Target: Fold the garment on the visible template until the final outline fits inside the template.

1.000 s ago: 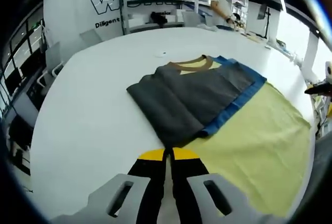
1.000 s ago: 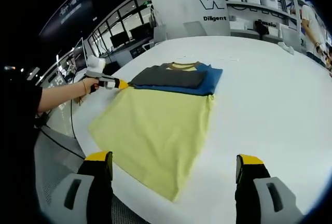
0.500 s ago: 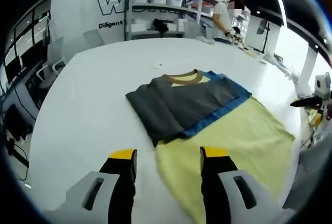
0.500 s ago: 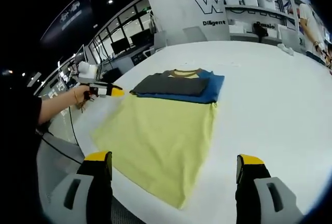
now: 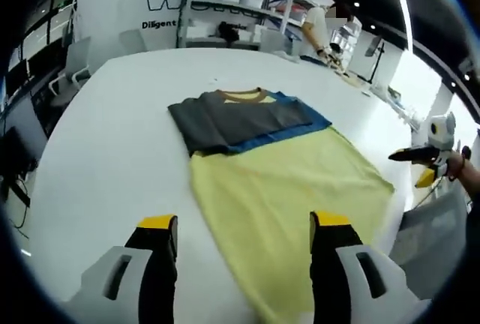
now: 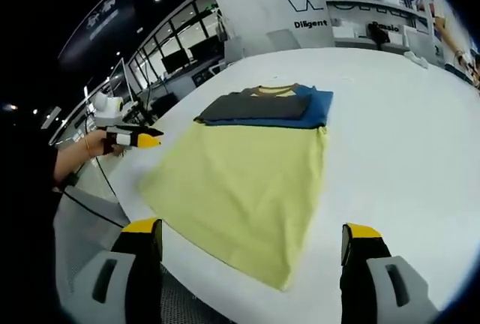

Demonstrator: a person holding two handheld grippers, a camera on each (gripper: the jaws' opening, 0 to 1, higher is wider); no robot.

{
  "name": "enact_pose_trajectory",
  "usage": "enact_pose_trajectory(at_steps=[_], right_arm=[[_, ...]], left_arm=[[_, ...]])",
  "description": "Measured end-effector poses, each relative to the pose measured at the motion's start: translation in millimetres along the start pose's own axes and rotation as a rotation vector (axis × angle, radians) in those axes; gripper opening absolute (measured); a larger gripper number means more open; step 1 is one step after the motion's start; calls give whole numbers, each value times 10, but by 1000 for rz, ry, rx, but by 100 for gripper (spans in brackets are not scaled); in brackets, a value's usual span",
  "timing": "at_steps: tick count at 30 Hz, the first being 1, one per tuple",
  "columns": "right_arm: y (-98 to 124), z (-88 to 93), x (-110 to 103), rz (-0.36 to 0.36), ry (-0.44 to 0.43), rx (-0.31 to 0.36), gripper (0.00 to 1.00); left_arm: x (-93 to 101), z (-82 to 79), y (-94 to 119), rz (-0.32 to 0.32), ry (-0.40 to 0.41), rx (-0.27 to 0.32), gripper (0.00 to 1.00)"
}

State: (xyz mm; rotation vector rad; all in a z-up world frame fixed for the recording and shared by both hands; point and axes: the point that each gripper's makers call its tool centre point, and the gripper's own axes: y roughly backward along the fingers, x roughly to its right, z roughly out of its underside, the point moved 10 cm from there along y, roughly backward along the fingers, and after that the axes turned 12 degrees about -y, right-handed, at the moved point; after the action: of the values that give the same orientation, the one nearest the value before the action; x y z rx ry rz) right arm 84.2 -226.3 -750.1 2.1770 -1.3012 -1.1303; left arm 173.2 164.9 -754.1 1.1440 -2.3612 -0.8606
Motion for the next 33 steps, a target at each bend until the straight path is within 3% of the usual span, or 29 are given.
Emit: enact_pose_trajectory(at_steps=[4, 11, 17, 22, 25, 30, 33], right_arm=[[-44, 45, -46, -11, 16, -19, 99], [-97, 90, -60, -17, 19, -40, 99], [-122, 109, -83, -18, 14, -42, 99], [-136, 126, -75, 1, 14, -39, 96], [-143, 146, -61, 28, 21, -46, 95], [-156, 188, -40, 61, 47, -66, 88], [-171, 219, -19, 82, 54, -79, 84]], left_arm=[[132, 101, 61, 4, -2, -14, 81], [265, 221, 157, 13, 20, -45, 88], [357, 354, 224, 17, 36, -104, 85], [380, 488, 251, -2, 57, -152, 76], [414, 527, 266, -1, 79, -164, 73], [377, 577, 298, -57, 118, -195, 69], [390, 551, 298, -69, 117, -184, 62]])
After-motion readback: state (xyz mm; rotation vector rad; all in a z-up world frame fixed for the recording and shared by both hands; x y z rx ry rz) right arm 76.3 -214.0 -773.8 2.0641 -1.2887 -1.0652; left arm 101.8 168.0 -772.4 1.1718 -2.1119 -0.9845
